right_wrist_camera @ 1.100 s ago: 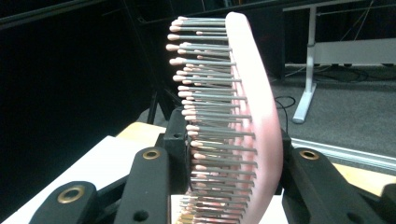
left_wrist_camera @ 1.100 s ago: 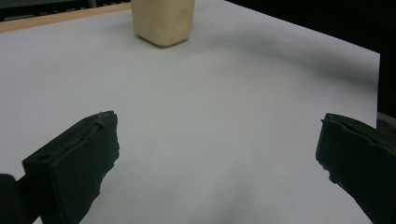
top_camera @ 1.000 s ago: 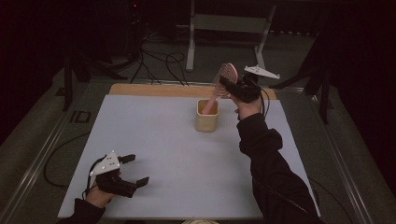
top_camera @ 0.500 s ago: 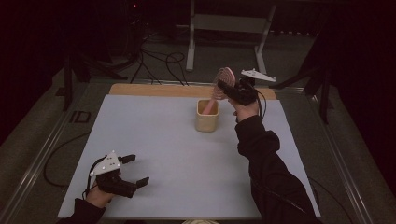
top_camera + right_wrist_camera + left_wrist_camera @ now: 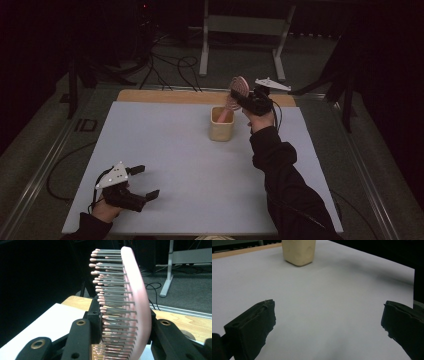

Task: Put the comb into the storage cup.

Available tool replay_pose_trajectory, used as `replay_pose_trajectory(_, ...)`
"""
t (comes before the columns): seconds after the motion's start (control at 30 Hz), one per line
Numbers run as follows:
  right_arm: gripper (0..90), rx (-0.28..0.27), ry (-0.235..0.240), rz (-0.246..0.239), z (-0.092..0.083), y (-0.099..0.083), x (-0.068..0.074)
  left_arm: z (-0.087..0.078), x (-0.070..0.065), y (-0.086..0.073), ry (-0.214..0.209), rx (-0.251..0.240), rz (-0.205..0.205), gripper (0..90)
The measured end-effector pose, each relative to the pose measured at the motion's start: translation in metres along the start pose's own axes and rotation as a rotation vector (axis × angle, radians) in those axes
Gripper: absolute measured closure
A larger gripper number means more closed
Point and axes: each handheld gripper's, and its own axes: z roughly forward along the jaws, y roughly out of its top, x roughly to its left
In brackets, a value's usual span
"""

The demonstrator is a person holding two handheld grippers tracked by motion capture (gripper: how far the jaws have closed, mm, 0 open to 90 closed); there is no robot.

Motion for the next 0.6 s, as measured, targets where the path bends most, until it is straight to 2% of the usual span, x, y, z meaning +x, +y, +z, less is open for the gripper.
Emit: replay_pose_trajectory(0.6,63.9,0.023,0.018,0.034,0.010,-0.016,-0.005,0.000,0.000,0.000,0.002,-0.001,0.000,0.1)
